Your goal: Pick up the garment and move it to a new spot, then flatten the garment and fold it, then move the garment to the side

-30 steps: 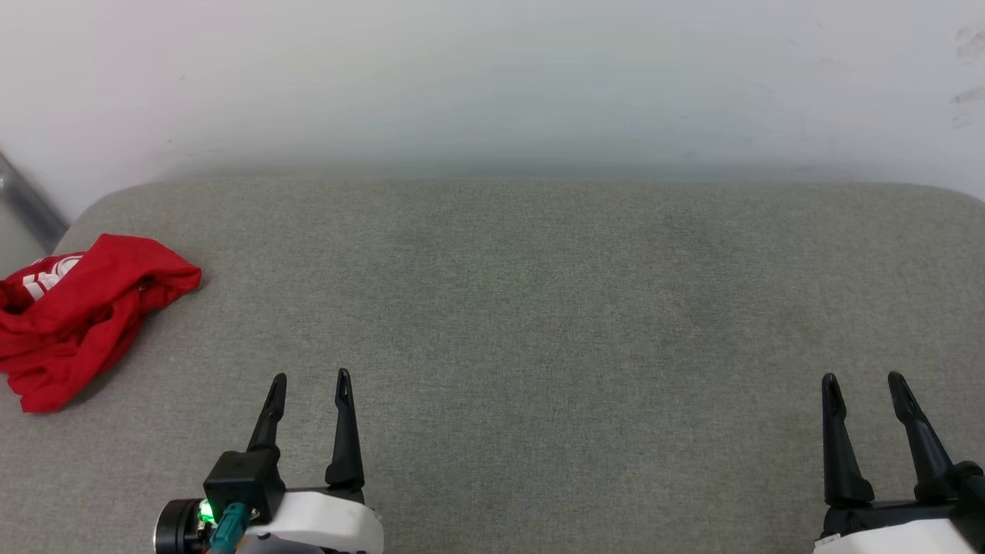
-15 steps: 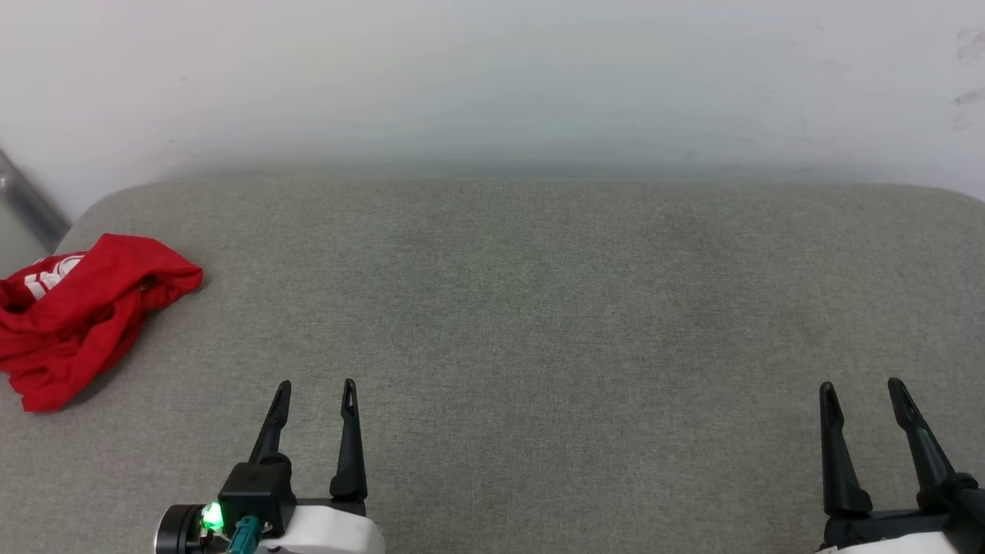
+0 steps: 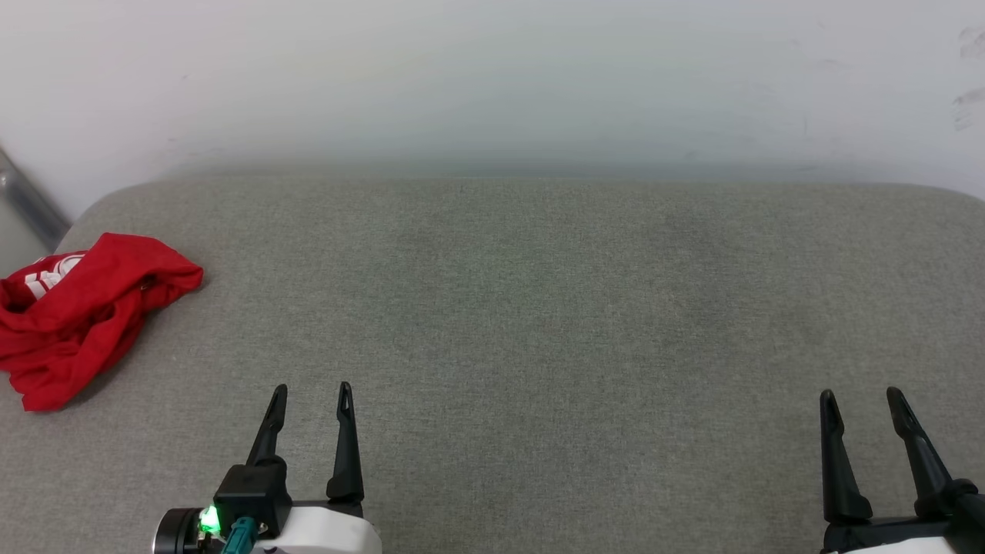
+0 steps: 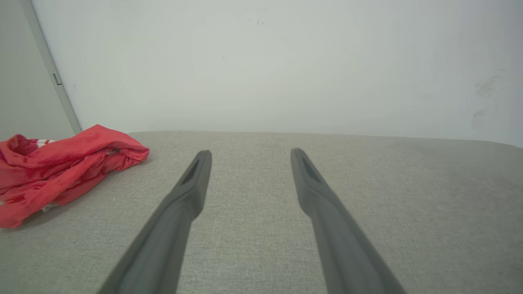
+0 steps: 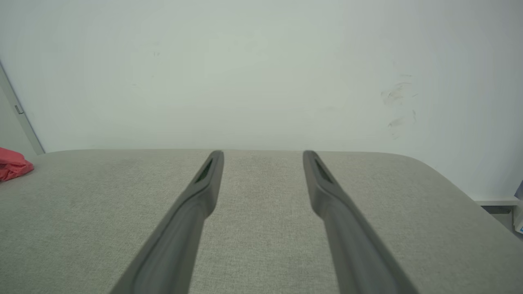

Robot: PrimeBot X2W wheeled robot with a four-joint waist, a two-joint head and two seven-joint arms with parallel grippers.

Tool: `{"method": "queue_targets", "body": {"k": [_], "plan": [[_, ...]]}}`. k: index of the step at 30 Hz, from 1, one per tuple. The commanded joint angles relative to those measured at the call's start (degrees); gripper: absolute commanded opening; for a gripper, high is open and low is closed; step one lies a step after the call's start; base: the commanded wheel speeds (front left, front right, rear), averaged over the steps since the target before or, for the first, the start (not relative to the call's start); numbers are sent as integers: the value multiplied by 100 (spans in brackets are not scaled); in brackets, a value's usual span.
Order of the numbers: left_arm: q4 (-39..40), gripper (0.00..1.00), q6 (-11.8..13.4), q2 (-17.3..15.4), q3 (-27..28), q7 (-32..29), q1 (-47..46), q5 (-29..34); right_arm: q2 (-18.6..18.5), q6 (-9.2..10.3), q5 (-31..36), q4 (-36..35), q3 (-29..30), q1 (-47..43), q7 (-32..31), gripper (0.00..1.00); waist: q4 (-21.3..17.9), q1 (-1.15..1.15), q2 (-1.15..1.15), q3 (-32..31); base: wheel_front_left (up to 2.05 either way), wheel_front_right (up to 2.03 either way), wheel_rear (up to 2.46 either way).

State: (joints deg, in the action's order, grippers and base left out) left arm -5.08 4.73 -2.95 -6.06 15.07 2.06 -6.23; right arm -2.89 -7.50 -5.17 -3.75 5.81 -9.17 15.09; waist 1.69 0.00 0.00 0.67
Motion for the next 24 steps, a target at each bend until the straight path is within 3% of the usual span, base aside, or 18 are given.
{"method": "queue_targets", "body": {"k": [1, 15, 24], "plan": [[-12, 100, 0, 10, -2, 16, 30, -15, 3, 2, -36, 9, 0, -31, 12, 100, 1, 0, 0, 2, 0, 0, 0], [-41, 100, 53, 9, -18, 16, -25, -137, 3, 2, -99, 51, -44, -4, 12, 100, 75, 0, 0, 44, 0, 0, 0], [-24, 100, 98, 9, 100, 15, -145, -136, 4, 2, -132, 6, -73, 62, 12, 100, 494, 0, 0, 189, 0, 0, 0]]}}
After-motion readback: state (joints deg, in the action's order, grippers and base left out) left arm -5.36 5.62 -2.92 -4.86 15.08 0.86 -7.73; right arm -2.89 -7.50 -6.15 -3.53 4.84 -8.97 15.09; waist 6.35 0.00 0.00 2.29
